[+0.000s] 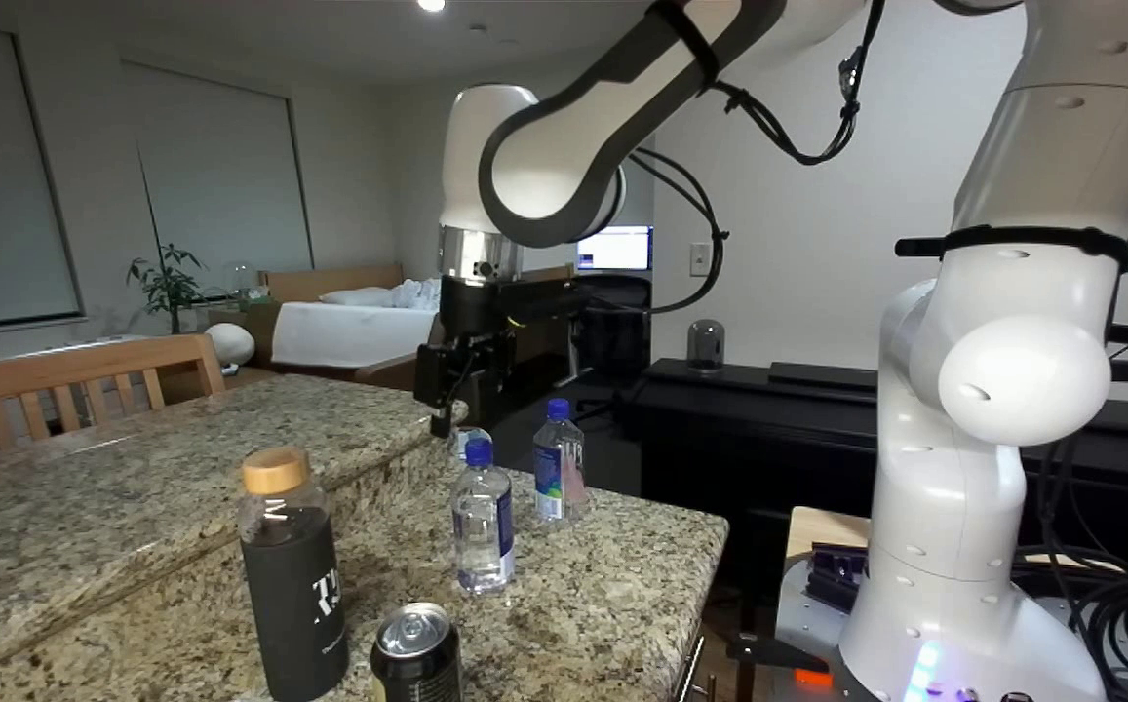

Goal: Remove the two empty bottles from the top of the upper counter

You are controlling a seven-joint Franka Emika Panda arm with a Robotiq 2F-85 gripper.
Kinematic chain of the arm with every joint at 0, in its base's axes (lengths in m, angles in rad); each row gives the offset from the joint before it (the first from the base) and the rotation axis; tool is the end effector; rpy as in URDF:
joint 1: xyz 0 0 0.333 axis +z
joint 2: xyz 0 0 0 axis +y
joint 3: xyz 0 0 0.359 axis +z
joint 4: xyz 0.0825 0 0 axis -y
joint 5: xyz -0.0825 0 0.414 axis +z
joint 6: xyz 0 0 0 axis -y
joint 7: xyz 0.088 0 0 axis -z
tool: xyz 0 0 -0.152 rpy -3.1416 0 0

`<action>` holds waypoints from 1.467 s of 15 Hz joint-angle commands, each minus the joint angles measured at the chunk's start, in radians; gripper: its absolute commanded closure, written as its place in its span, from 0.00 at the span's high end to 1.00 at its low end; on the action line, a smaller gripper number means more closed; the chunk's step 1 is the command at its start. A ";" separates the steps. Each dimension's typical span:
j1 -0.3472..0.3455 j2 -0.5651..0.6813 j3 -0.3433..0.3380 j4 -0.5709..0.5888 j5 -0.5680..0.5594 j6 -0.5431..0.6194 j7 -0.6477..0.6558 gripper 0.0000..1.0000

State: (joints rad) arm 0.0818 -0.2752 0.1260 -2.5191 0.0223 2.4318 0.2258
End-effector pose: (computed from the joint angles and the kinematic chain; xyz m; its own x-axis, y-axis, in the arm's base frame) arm 0.4618 0.0972 0.3734 0.9822 -0.0368 0.1841 -0.0327 -0.9991 -0.0251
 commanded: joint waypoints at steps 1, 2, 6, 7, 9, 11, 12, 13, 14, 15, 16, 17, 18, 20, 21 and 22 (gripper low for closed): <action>-0.003 -0.047 0.022 -0.027 -0.018 0.016 0.038 1.00; 0.000 -0.053 0.023 -0.022 -0.012 0.007 0.034 1.00; 0.013 -0.083 0.033 -0.014 0.006 -0.049 0.029 1.00; 0.016 -0.094 0.035 -0.016 0.008 -0.063 0.028 1.00; 0.020 -0.117 0.039 -0.020 0.004 -0.103 0.034 1.00; 0.017 -0.142 0.043 -0.023 0.000 -0.144 0.039 1.00; 0.016 -0.155 0.044 -0.023 -0.001 -0.162 0.039 1.00; 0.016 -0.165 0.046 -0.025 -0.003 -0.173 0.039 1.00; 0.014 -0.173 0.049 -0.026 -0.009 -0.184 0.040 1.00; 0.015 -0.180 0.049 -0.027 -0.010 -0.195 0.035 1.00; 0.017 -0.138 0.038 0.002 0.002 -0.175 0.006 1.00; 0.017 -0.142 0.039 0.002 0.002 -0.178 0.006 1.00; 0.017 -0.142 0.039 0.003 0.002 -0.178 0.006 1.00; 0.017 -0.139 0.038 0.003 0.002 -0.178 0.006 1.00; 0.017 -0.138 0.038 0.003 0.002 -0.178 0.006 1.00; 0.017 -0.138 0.038 0.003 0.002 -0.178 0.006 1.00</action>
State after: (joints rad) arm 0.0991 -0.4131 0.1643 -2.5177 0.0240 2.2560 0.2324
